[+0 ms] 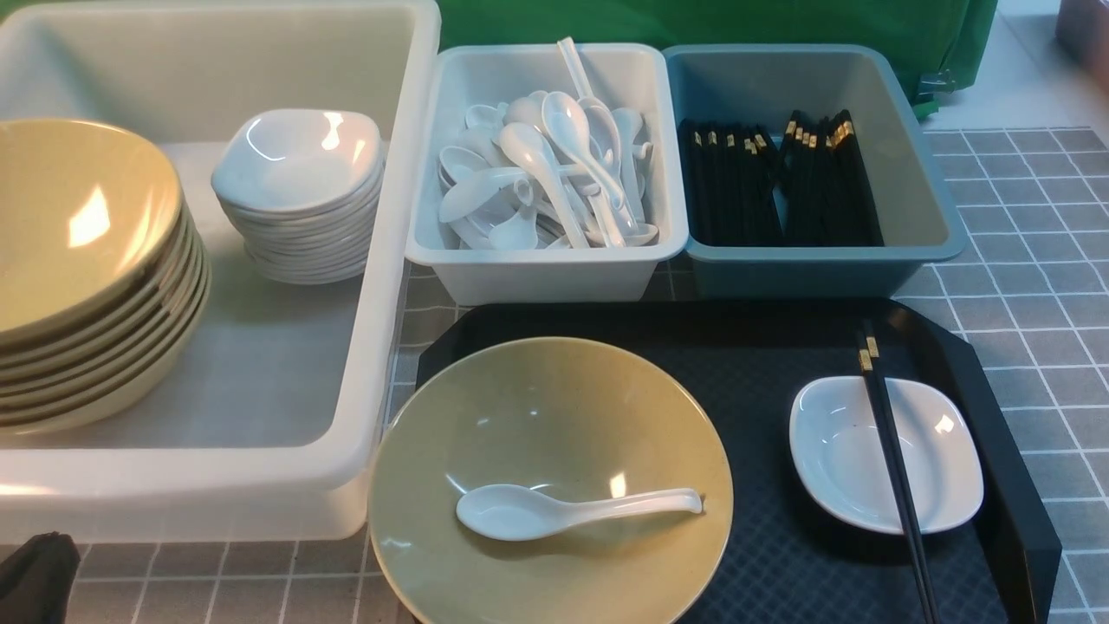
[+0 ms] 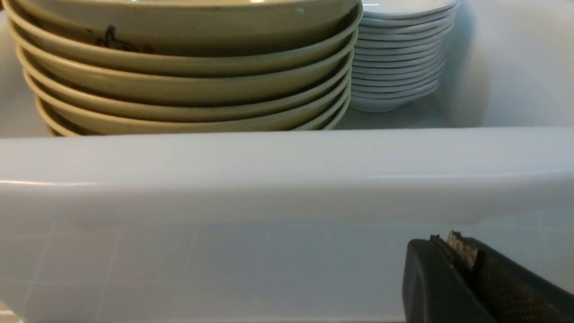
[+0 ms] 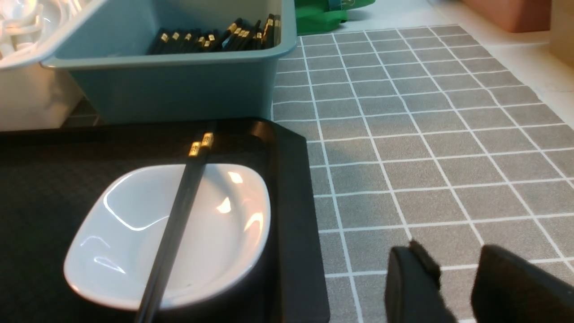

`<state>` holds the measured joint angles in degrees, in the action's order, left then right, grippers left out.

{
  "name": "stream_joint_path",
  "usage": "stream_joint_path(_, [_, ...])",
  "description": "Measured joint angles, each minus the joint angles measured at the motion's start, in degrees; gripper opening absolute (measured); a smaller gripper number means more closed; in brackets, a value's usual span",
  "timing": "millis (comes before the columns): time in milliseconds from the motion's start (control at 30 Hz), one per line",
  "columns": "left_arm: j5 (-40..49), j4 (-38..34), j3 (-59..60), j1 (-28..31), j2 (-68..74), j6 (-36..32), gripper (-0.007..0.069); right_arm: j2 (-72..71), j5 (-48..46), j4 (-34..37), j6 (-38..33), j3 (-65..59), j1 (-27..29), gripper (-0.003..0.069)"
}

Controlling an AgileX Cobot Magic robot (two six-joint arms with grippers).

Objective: On grey table put chopsticks spoon bowls plates into blue grey white boxes.
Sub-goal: 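Move the grippers toward the tableware on the black tray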

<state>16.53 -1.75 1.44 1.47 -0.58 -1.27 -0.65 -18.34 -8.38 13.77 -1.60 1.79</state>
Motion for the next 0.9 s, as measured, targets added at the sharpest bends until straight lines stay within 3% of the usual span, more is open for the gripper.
stream_joint_path(267, [-1.4,-9.81,0.0,0.0,0.0,0.14,-0.0008,0.0,0.0,0.0,0.0,0.0,0.0,0.0238])
stream_joint_path(367, [-2.11,-21.3,0.0,0.0,0.0,3.65,-0.0008,0.0,0.0,1.44,2.33,0.0,0.0,0.0238])
stream_joint_path(433, [-2.63,-32.32,0.0,0.0,0.0,8.29,-0.0008,0.0,0.0,5.43,8.0,0.0,0.0,0.0238])
stream_joint_path(533, [-4.03,-52.41,0.0,0.0,0.0,16.03,-0.0008,0.0,0.0,17.68,26.99,0.0,0.0,0.0238])
stream_joint_path(600, [-4.8,-60.46,0.0,0.0,0.0,17.79,-0.0008,0.0,0.0,21.58,35.17,0.0,0.0,0.0238])
stream_joint_path(700, [-5.64,-64.8,0.0,0.0,0.0,17.99,-0.0008,0.0,0.0,24.13,40.68,0.0,0.0,0.0238])
stream_joint_path(900, [-5.62,-66.6,0.0,0.0,0.0,16.0,-0.0008,0.0,0.1,23.64,33.75,0.0,0.0,0.0238])
